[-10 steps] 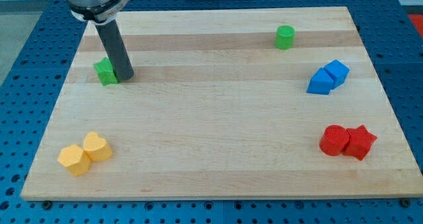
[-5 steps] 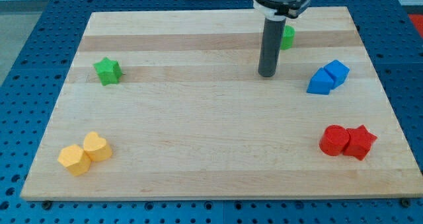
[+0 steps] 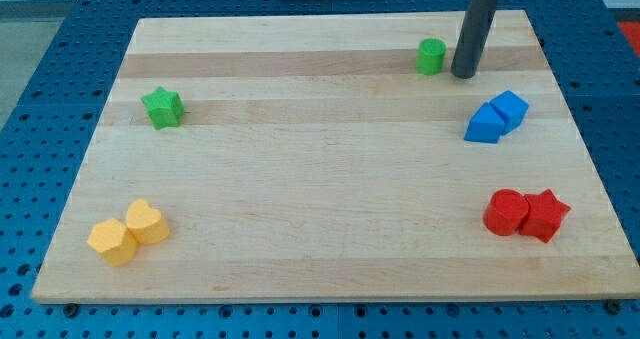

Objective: Move the green circle right to the green star

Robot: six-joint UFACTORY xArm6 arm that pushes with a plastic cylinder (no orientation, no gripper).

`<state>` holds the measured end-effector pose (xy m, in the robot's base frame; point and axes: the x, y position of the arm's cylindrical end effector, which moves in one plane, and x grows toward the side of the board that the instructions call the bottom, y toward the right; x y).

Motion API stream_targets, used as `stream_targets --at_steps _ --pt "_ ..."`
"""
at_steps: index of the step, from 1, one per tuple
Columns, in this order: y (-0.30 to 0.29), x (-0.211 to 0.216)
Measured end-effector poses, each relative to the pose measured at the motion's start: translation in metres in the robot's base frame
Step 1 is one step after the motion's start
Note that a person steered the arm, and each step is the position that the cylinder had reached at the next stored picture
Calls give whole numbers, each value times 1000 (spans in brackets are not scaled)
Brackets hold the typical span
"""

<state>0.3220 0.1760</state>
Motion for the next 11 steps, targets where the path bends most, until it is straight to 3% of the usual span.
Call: stream_targets --at_steps 3,11 --pt "-18 -38" --pt "-136 -24"
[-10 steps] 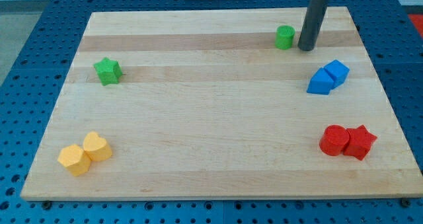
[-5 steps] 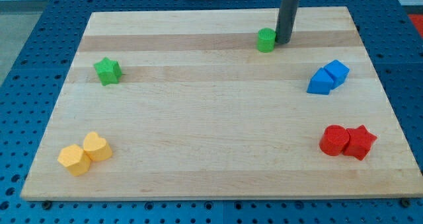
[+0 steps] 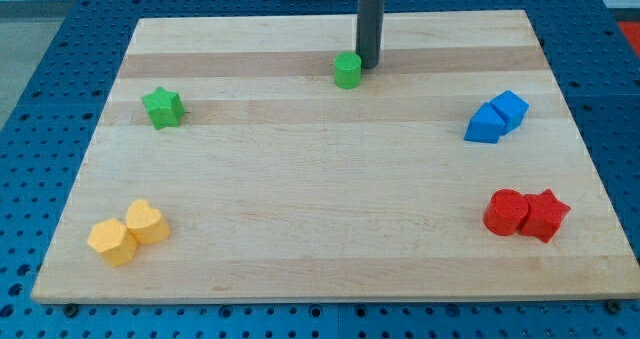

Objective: Move the green circle right to the green star

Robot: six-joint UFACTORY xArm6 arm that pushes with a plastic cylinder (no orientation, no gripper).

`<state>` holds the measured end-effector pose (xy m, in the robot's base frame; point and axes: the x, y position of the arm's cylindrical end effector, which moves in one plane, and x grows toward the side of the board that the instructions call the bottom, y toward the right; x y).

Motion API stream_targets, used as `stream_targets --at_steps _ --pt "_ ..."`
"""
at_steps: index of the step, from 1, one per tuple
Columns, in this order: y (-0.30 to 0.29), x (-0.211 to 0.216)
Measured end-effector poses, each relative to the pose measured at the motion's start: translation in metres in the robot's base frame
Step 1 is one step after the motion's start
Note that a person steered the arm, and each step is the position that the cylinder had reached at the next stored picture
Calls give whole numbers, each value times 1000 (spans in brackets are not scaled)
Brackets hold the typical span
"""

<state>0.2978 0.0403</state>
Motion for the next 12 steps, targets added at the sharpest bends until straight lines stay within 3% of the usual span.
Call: stream_targets --at_steps 3,6,11,12 --pt "-43 1" --pt "-59 52" --pt "-33 60" --pt "-42 82"
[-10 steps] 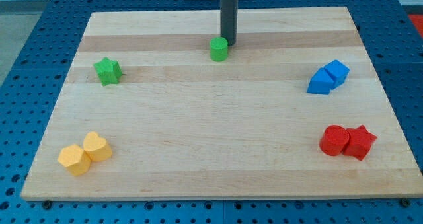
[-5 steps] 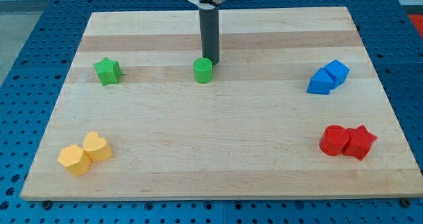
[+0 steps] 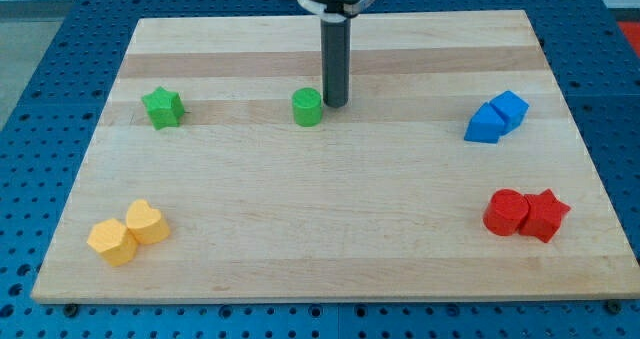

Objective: Move the green circle right to the green star

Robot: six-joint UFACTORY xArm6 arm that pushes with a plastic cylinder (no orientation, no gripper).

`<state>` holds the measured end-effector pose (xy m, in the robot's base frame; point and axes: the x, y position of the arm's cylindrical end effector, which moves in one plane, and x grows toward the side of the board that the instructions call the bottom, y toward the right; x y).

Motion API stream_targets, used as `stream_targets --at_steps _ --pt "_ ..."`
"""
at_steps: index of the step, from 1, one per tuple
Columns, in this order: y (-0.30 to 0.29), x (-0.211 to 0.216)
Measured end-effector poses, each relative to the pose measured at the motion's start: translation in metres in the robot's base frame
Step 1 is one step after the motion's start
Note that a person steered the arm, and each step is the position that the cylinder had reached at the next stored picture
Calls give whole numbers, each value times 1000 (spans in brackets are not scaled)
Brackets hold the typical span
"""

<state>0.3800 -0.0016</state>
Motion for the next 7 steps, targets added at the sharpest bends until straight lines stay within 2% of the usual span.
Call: stream_targets --at_steps 1,2,5,7 --pt "-12 29" --pt "-13 37" --pt "-37 23" --pt "-21 23"
